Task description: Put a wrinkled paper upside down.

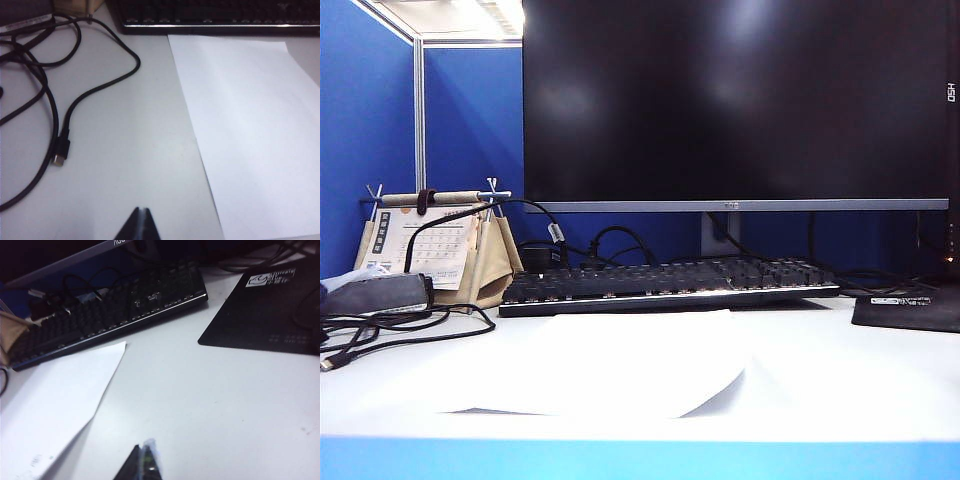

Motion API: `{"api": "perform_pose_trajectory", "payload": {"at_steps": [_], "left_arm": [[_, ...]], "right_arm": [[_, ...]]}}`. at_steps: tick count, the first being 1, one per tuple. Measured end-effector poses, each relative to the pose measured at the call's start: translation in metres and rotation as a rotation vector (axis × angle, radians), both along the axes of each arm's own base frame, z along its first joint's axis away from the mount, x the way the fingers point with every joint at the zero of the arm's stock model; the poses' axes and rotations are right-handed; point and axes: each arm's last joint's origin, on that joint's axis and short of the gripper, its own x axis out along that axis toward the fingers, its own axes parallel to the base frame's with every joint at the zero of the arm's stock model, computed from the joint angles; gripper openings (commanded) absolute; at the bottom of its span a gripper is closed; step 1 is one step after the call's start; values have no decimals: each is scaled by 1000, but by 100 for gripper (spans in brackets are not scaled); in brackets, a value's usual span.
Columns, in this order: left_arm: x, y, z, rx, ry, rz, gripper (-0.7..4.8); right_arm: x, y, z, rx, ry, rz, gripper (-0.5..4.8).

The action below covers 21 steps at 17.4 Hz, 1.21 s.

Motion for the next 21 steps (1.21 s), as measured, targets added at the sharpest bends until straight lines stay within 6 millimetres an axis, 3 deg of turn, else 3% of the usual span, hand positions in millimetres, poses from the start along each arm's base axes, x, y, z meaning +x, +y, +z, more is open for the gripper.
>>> {"api": "perform_pose_trajectory", "payload": {"at_steps": [6,8,10,12,13,15,17,21], "left_arm": [[0,0,0,1,5,-5,9],[-1,-3,1,-5,50,-115,9],[1,-11,26,-7,82,-266,9],[4,-17,74,-46,68,-347,9],[4,-17,110,-32,26,-372,9],[2,-15,141,23,-59,-391,9],[4,-16,146,63,-50,-393,9],[12,-28,129,137,171,-513,9]], "right_arm": [[0,0,0,-11,-2,2,-4],[0,0,0,-11,-2,2,-4],[0,0,0,-9,-2,14,-4],[0,1,0,-1,-2,55,0],[-1,3,0,4,-4,85,0],[-1,7,1,7,-12,138,0],[-3,14,5,14,-54,220,0],[-11,29,54,-35,-223,271,29]]}}
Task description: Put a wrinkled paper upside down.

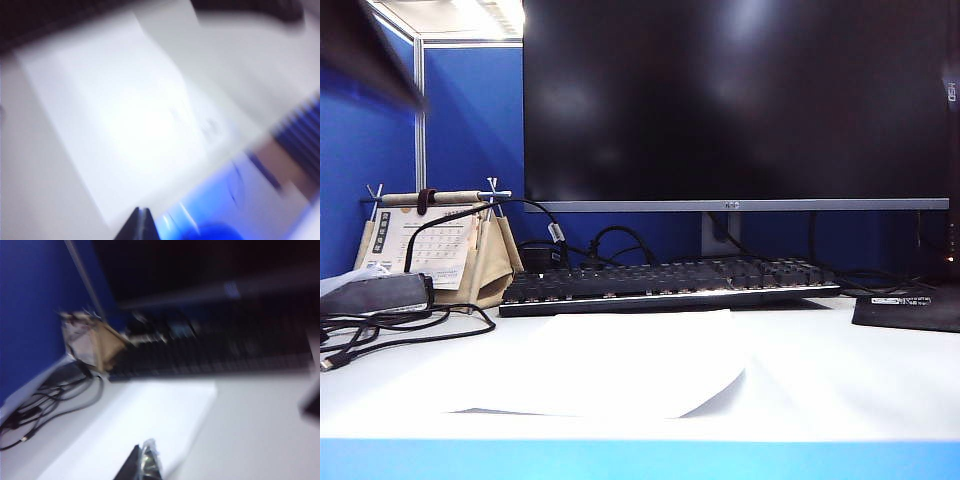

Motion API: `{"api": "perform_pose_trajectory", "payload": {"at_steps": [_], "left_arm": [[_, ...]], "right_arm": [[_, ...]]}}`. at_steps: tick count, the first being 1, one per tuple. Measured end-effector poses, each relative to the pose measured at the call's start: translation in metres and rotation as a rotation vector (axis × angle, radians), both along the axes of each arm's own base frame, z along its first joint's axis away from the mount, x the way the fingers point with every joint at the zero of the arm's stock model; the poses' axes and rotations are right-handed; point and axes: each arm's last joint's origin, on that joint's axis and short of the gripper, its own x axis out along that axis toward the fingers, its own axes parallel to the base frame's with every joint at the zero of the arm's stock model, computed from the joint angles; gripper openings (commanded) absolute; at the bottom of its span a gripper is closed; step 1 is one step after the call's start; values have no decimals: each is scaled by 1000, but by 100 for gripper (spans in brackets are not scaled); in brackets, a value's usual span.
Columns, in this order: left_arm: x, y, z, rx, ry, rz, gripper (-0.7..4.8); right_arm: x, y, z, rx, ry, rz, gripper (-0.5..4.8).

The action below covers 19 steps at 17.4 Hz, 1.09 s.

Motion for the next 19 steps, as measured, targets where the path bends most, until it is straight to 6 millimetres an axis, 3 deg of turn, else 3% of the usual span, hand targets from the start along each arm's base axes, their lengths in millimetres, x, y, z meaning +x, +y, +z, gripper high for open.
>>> {"api": "perform_pose_trajectory", "payload": {"at_steps": [2,4,5,6,7,8,9,12,14,16,19], "left_arm": [[4,-5,-3,30,59,-26,9],[5,-6,1,32,48,-32,9],[5,-6,6,32,28,-41,9],[5,-6,10,29,10,-46,9],[6,-6,14,24,0,-47,9],[6,-6,16,19,-6,-48,9],[6,-6,17,17,-13,-49,9],[6,-6,17,19,-10,-49,9],[6,-6,17,18,-10,-48,9],[6,-6,17,18,-11,-48,9],[6,-6,18,13,-23,-47,9]], "right_arm": [[6,14,32,-125,-16,5,84],[18,28,48,-189,34,7,85],[28,38,58,-212,65,18,86],[42,50,68,-232,100,35,119],[57,62,71,-237,160,53,196],[69,69,72,-236,206,53,319],[88,78,68,-218,296,65,379],[116,78,40,-78,590,241,381],[120,70,38,-16,657,275,369],[121,65,36,1,693,261,269],[121,68,21,-2,832,323,271]]}}
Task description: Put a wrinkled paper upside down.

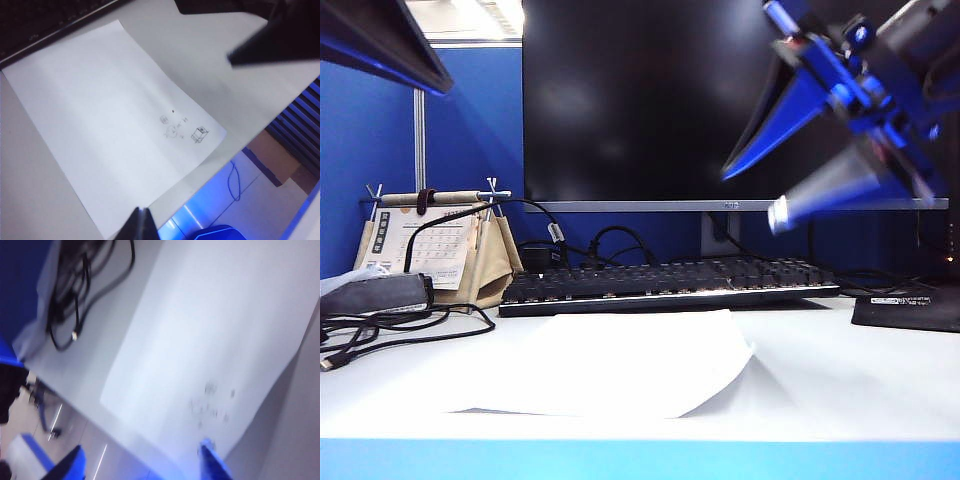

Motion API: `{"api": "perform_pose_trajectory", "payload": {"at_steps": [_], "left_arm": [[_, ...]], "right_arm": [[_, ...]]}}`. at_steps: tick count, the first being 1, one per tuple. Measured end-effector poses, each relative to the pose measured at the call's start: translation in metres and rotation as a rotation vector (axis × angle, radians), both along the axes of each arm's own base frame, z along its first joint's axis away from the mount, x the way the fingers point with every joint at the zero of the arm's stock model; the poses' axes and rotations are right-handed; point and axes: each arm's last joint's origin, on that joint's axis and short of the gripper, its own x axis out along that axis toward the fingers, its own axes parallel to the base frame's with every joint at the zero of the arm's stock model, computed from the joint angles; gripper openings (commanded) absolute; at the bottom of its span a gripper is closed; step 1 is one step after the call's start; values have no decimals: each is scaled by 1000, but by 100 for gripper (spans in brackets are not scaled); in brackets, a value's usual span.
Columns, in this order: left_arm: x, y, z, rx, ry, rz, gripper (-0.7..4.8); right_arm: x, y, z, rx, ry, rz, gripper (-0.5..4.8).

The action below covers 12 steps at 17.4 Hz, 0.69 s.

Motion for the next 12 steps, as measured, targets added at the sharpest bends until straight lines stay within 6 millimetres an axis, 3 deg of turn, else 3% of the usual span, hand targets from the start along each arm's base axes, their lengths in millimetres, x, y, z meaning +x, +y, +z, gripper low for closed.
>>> {"api": "perform_pose_trajectory", "payload": {"at_steps": [2,8,12], "left_arm": [[0,0,1,-4,-7,-1,9],[1,0,1,-4,-11,-1,9],[0,0,1,-5,-12,-2,9]], "right_arm": [[-1,0,-9,-15,48,7,274],[-23,-9,-59,22,278,-12,274],[-16,-5,-60,89,243,-27,274]]}}
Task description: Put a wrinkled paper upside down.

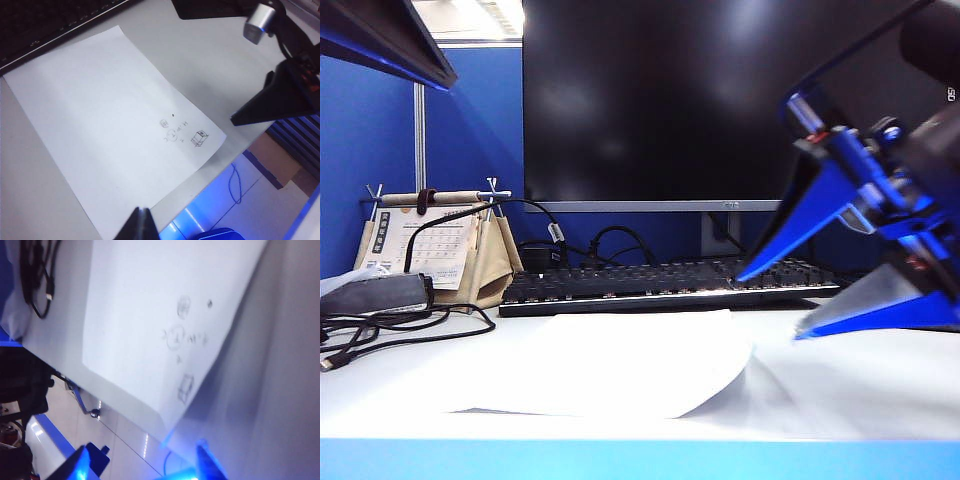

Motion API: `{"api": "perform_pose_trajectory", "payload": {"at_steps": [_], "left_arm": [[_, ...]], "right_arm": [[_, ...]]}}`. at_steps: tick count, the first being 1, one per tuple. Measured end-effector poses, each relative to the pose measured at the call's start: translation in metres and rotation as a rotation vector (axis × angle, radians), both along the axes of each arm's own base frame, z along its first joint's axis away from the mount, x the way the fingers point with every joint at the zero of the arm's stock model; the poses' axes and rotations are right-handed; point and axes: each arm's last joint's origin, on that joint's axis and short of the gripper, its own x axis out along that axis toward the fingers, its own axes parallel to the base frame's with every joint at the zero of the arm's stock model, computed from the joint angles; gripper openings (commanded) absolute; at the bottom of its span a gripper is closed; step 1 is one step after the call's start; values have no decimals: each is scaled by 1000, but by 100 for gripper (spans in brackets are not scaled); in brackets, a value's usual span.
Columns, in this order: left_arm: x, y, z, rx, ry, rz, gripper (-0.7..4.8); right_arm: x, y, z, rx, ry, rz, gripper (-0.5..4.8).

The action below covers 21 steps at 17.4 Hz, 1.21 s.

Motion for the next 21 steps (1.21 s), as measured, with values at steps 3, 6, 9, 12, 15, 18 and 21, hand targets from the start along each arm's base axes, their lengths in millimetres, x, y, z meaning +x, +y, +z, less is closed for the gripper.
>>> {"api": "perform_pose_trajectory", "payload": {"at_steps": [3,6,9,12,15,18,21], "left_arm": [[0,0,0,0,0,0,9],[0,0,0,0,2,-3,9],[-1,1,-1,10,15,-3,9],[-1,1,-1,11,16,-3,9],[-1,1,-2,11,16,-3,9],[-1,1,-1,9,18,-1,9],[-1,1,-1,9,18,-1,9]], "right_arm": [[10,5,-18,-6,55,-8,274],[16,8,-33,-21,87,-9,274],[22,11,-38,-1,71,-13,273],[26,13,-34,27,51,-29,268],[26,14,-34,35,46,-30,255],[28,15,-41,23,62,-38,181],[33,18,-47,42,52,-45,-12]]}}
